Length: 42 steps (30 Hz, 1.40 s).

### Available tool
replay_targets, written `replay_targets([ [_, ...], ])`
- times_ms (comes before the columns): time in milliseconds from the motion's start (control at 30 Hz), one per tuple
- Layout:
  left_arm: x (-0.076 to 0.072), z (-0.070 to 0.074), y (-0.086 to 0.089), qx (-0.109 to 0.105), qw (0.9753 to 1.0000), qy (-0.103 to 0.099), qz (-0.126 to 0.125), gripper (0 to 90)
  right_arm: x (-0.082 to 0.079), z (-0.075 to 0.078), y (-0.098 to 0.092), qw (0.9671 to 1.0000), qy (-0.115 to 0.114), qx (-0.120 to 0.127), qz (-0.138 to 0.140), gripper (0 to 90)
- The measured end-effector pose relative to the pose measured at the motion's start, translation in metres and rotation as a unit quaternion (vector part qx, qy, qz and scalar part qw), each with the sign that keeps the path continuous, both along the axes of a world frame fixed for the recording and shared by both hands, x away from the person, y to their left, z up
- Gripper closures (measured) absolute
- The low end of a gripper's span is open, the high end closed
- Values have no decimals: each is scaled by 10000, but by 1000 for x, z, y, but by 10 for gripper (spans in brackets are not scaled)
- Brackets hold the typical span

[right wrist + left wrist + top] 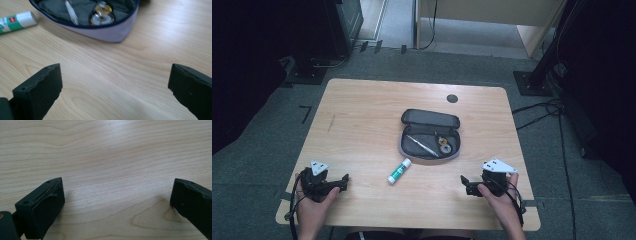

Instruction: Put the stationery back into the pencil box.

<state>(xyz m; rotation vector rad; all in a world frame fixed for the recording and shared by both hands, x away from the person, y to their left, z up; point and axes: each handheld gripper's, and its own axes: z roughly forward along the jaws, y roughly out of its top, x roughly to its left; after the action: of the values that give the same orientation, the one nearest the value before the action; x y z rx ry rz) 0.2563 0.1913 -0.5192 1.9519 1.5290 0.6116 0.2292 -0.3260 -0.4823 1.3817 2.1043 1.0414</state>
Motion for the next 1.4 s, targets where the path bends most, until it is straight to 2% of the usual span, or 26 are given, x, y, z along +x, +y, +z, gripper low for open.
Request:
replay_targets([
  [200,0,0,0,39,10000,8,-16,0,-6,-9,-21,9998,76,31,-199,0],
  [533,-1,0,0,-21,10000,-4,-4,0,-13,-24,-51,9980,212,54,-588,0],
  [833,-1,0,0,29,10000,11,-32,0,-19,-40,-71,9950,325,-105,-935,0],
  [933,-1,0,0,17,10000,8,-67,0,-20,-44,-73,9946,390,-273,-921,0],
  [1000,-3,2,2,33,10000,-17,-10,20,-20,-44,-73,9947,393,-250,-912,0],
  [1033,-5,3,2,-10,10000,-68,64,57,-19,-44,-73,9945,393,-293,-930,0],
  [1133,-7,8,0,-162,9997,-167,47,64,-19,-44,-71,9950,386,-312,-868,0],
  [1300,-10,15,-11,-236,9995,-198,-95,63,-19,-44,-69,9967,367,-327,-648,0],
  [1400,-12,19,-18,-261,9990,-261,-262,62,-19,-44,-69,9967,367,-326,-646,0],
])
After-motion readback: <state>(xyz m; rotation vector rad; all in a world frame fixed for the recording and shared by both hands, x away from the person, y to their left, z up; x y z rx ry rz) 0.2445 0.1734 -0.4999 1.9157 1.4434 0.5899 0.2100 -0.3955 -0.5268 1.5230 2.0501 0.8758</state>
